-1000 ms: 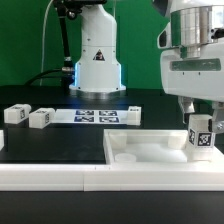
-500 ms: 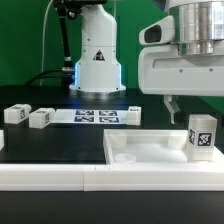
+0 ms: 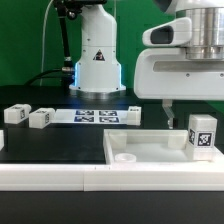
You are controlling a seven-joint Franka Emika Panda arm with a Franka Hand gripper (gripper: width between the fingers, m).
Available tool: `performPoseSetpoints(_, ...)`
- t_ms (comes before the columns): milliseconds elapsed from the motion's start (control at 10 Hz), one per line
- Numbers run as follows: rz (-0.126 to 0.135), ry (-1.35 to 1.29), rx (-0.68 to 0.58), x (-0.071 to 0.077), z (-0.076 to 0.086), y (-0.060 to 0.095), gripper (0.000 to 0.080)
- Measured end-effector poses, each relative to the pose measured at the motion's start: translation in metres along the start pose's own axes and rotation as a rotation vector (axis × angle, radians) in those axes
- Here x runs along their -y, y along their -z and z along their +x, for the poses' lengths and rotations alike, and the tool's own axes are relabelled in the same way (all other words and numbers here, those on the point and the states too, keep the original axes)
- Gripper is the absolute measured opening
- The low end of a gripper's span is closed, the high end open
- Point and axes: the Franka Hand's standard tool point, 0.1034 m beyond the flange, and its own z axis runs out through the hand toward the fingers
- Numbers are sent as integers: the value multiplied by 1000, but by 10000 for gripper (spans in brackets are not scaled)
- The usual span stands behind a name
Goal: Assemble one leg
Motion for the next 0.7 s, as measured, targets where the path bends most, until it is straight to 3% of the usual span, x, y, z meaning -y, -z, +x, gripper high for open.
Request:
performPoseSetpoints(200,-2,52,0,-2,1,0,645)
performPoseSetpoints(300,-2,51,0,-2,1,0,491)
performPoseSetpoints(400,-2,50,0,-2,1,0,491)
performPoseSetpoints(500,-1,43,0,-2,1,0,342)
performPoseSetpoints(600,-1,19,0,-2,1,0,291)
performPoseSetpoints(700,-1,21,0,-2,1,0,291)
